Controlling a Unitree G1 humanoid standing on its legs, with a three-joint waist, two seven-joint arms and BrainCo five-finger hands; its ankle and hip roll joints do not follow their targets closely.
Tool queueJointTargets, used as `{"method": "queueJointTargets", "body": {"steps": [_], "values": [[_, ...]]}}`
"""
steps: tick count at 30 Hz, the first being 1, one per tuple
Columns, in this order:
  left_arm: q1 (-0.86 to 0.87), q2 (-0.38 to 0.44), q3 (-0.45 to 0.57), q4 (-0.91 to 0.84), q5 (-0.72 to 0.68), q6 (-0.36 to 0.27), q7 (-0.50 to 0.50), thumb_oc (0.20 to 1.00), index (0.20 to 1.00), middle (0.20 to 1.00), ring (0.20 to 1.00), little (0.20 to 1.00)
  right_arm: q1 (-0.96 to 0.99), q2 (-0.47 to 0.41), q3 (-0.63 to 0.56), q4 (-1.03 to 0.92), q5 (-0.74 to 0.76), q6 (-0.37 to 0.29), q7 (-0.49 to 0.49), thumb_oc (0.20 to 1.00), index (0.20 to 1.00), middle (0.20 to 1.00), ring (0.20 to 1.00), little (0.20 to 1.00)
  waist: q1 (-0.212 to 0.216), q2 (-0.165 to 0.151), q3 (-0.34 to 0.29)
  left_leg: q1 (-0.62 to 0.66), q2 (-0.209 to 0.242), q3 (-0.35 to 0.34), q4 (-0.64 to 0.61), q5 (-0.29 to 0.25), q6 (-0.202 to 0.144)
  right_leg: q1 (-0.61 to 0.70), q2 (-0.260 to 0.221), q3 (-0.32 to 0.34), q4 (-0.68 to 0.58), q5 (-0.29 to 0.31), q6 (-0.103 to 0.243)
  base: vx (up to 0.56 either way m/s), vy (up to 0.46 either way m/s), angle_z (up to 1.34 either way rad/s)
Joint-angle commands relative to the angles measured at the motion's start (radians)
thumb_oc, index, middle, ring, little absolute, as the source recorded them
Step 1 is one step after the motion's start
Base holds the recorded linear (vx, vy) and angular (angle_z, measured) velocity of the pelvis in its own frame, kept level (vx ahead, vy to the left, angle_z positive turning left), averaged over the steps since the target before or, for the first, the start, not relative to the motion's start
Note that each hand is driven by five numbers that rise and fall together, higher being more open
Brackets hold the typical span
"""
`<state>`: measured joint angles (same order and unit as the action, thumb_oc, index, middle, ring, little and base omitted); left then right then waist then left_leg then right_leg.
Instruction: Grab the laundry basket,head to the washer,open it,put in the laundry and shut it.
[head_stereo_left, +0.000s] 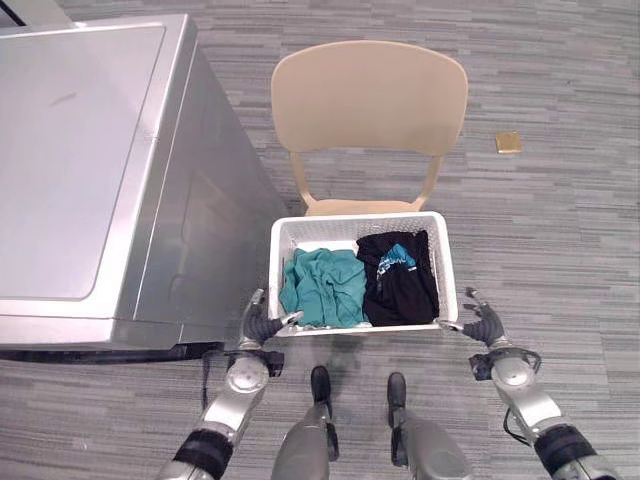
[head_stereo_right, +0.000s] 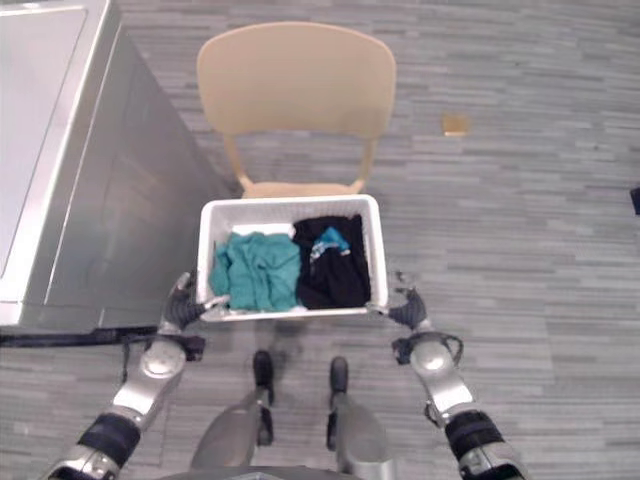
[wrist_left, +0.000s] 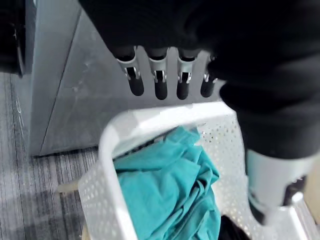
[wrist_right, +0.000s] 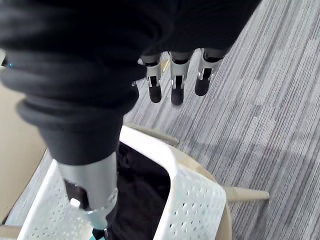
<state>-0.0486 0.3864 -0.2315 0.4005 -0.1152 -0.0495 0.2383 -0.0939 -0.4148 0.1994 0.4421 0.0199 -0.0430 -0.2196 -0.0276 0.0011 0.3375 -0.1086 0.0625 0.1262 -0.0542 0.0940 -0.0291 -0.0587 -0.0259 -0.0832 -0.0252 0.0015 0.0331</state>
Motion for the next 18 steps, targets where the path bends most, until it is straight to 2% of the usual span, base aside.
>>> {"method": "queueJointTargets", "body": {"steps": [1,6,8,11,13,15,16,18], "values": [[0.070,0.028,0.046,0.010,-0.015,-0.040,-0.043,1.000,1.000,1.000,1.000,1.000,0.073,-0.032,-0.031,-0.034,0.006,-0.049,0.030,1.000,1.000,1.000,1.000,1.000,0.006,-0.018,-0.074,-0.042,-0.027,-0.010,0.040,-0.079,-0.004,-0.053,-0.001,-0.007,0.035,-0.100,0.039,-0.04,-0.058,0.05],[0.196,0.021,0.090,0.060,-0.009,-0.020,-0.100,1.000,1.000,1.000,1.000,1.000,0.137,-0.033,-0.048,0.018,-0.023,-0.049,0.067,1.000,1.000,1.000,1.000,1.000,0.018,-0.012,-0.082,-0.008,-0.021,-0.012,0.050,-0.084,-0.007,-0.011,0.001,-0.019,0.038,-0.114,0.039,-0.04,-0.035,0.06],[0.227,-0.008,0.103,0.141,-0.012,-0.005,-0.111,1.000,1.000,1.000,1.000,1.000,0.137,-0.019,-0.018,0.103,-0.054,-0.039,0.079,1.000,1.000,1.000,1.000,1.000,0.031,-0.008,-0.084,0.003,-0.017,-0.021,0.069,-0.089,-0.008,0.015,0.003,-0.025,0.046,-0.132,0.034,-0.05,-0.040,0.10],[0.224,-0.024,0.108,0.209,-0.017,-0.002,-0.102,1.000,1.000,1.000,1.000,1.000,0.127,0.001,0.000,0.163,-0.042,-0.037,0.084,1.000,1.000,1.000,1.000,1.000,0.039,-0.006,-0.079,0.002,-0.017,-0.034,0.093,-0.093,-0.009,0.029,0.004,-0.032,0.053,-0.145,0.027,-0.04,-0.044,0.15],[0.192,-0.035,0.111,0.280,-0.033,-0.003,-0.081,1.000,1.000,1.000,1.000,1.000,0.099,0.025,0.023,0.240,-0.020,-0.031,0.079,1.000,1.000,1.000,1.000,1.000,0.054,-0.003,-0.057,-0.046,-0.029,-0.057,0.158,-0.091,-0.022,0.025,-0.003,-0.052,0.063,-0.155,0.014,-0.13,-0.057,0.30],[0.191,-0.035,0.111,0.280,-0.033,-0.003,-0.081,1.000,1.000,1.000,1.000,1.000,0.098,0.025,0.024,0.241,-0.020,-0.032,0.079,1.000,1.000,1.000,1.000,1.000,0.053,-0.003,-0.058,-0.049,-0.029,-0.059,0.160,-0.092,-0.022,0.024,-0.003,-0.054,0.063,-0.155,0.014,-0.10,-0.017,0.49],[0.156,-0.044,0.105,0.321,-0.042,-0.009,-0.064,1.000,1.000,1.000,1.000,1.000,0.077,0.039,0.042,0.271,-0.005,-0.029,0.073,1.000,1.000,1.000,1.000,1.000,0.061,-0.001,-0.047,-0.095,-0.037,-0.064,0.198,-0.093,-0.035,0.011,-0.015,-0.085,0.062,-0.153,0.010,-0.17,0.024,0.56],[0.125,-0.060,0.107,0.349,-0.055,-0.017,-0.048,1.000,1.000,1.000,1.000,1.000,0.066,0.056,0.052,0.293,0.008,-0.020,0.067,1.000,1.000,1.000,1.000,1.000,0.064,-0.010,-0.047,-0.082,-0.005,-0.041,0.202,-0.120,-0.036,-0.007,-0.055,-0.125,0.052,-0.125,0.019,-0.16,0.135,1.10]]}}
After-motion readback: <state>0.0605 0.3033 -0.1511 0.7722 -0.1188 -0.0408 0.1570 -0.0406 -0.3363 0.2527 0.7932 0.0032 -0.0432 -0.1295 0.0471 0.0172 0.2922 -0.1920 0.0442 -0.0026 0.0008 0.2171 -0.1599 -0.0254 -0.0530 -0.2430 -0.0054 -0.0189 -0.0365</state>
